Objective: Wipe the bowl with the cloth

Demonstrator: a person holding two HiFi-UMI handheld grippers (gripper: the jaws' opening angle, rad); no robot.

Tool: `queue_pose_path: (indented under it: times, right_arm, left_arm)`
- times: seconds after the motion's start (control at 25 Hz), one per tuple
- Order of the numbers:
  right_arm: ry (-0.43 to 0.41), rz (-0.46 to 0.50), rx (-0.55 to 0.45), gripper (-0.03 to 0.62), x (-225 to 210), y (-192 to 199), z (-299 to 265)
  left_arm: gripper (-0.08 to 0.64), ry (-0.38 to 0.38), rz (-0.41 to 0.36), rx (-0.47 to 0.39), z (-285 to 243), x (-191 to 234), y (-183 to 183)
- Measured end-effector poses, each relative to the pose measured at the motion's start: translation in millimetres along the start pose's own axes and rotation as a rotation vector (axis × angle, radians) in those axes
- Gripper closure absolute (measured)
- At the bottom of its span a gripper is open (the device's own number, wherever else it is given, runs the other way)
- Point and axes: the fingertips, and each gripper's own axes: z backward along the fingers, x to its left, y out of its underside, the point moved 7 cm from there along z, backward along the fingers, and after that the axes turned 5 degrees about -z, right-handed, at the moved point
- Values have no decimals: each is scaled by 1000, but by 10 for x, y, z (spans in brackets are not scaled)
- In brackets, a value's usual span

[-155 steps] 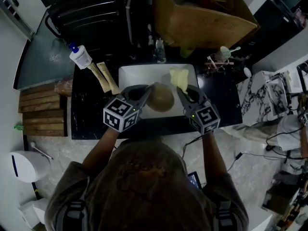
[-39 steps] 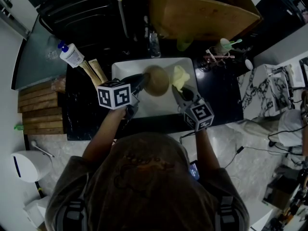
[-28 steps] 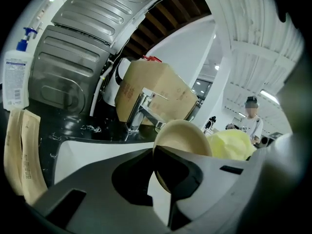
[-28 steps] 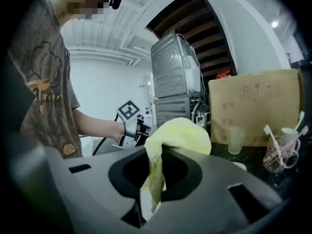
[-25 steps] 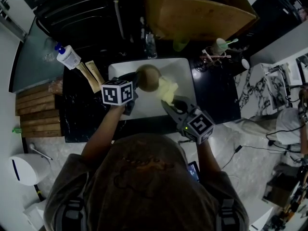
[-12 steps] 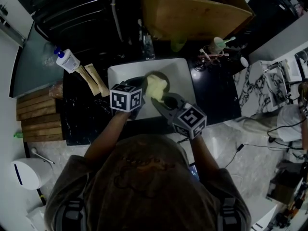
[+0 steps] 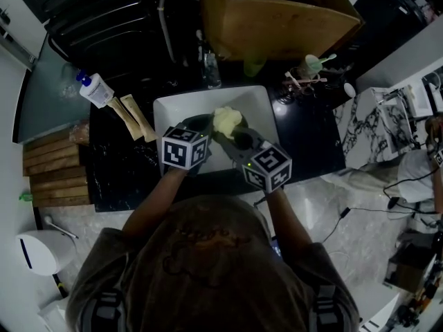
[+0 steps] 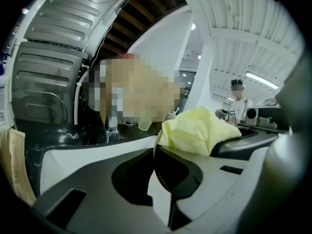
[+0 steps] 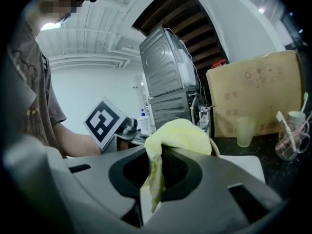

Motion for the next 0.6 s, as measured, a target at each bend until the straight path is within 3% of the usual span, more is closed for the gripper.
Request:
queue_pose_path:
  times: [0.6]
  right_arm:
    - [103, -42, -10, 560, -192, -74, -29]
  left_arm:
    - [537, -49, -58, -50, 25, -12, -87]
